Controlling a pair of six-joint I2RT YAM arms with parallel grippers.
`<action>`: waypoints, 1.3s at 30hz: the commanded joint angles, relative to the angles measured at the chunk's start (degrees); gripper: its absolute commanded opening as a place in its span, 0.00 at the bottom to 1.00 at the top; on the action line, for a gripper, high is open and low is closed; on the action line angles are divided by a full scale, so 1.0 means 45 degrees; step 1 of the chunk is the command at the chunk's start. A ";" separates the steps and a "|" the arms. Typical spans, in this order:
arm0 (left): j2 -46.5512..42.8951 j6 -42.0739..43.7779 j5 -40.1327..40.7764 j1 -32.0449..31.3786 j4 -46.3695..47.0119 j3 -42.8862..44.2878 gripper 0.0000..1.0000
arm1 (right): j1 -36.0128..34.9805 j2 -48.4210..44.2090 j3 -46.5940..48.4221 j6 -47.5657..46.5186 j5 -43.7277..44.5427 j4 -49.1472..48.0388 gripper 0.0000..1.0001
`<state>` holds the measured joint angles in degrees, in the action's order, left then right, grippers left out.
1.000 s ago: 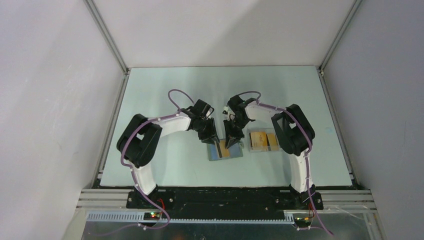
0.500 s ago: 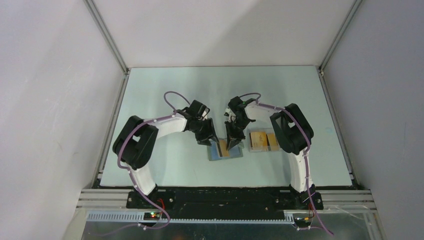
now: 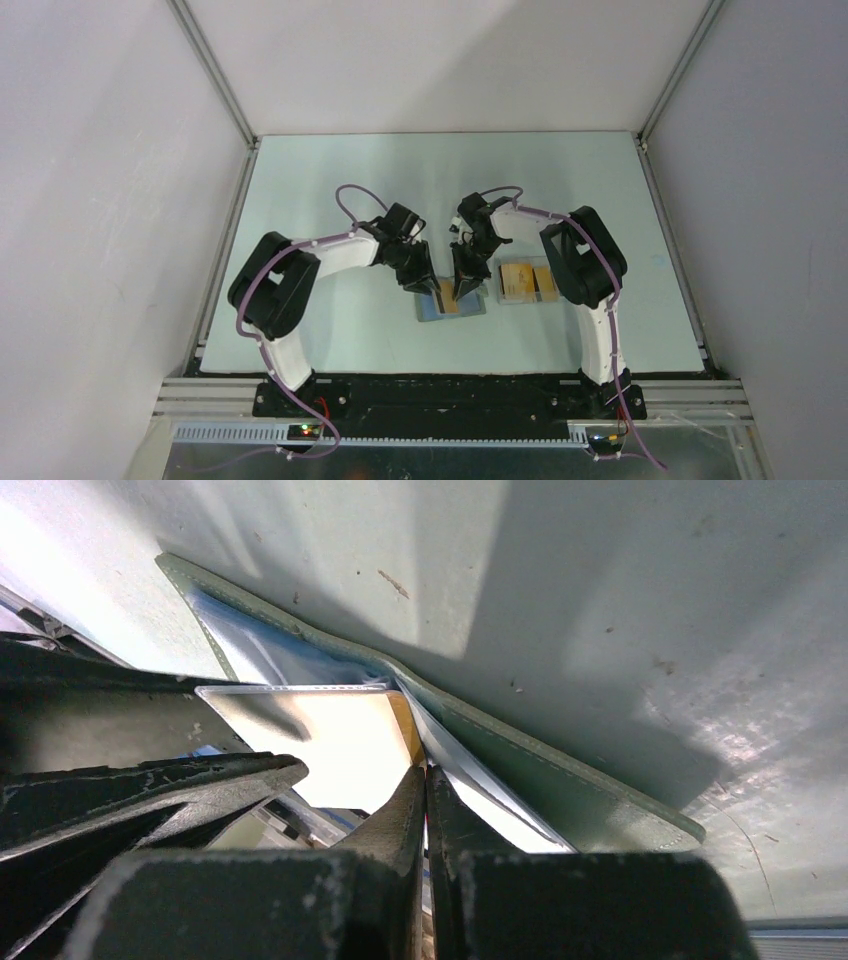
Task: Put the credit cards into the card holder
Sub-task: Insert the credit card into the card holder.
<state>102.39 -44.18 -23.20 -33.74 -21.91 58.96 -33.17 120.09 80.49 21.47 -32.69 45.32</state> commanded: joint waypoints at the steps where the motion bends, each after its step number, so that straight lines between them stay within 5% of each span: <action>1: -0.0164 -0.0198 -0.0236 -0.0093 0.0149 0.0405 0.31 | 0.0103 0.0153 0.0102 0.0043 0.0200 -0.0239 0.04; 6: -0.0189 -0.0215 0.0055 -0.0091 0.0131 0.0318 0.03 | 0.0175 -0.0269 0.0112 0.0001 0.0076 -0.0276 0.10; 8: -0.0357 -0.0151 0.0126 -0.0016 0.0046 0.0309 0.00 | 0.0214 -0.0502 0.0103 -0.0020 0.0125 -0.0226 0.11; 27: -0.0293 0.2131 0.3148 0.0192 -0.6377 0.3648 0.00 | 0.0458 -0.1022 0.0102 -0.0160 0.0792 0.0103 0.18; 39: 0.1200 0.2363 0.4665 -0.0547 -0.8224 0.5758 0.00 | 0.0436 -0.0880 0.0089 -0.0139 0.0198 -0.0168 0.18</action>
<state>105.08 -34.59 -6.15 -34.22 -54.50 81.25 -31.11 117.47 80.49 21.17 -30.63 45.08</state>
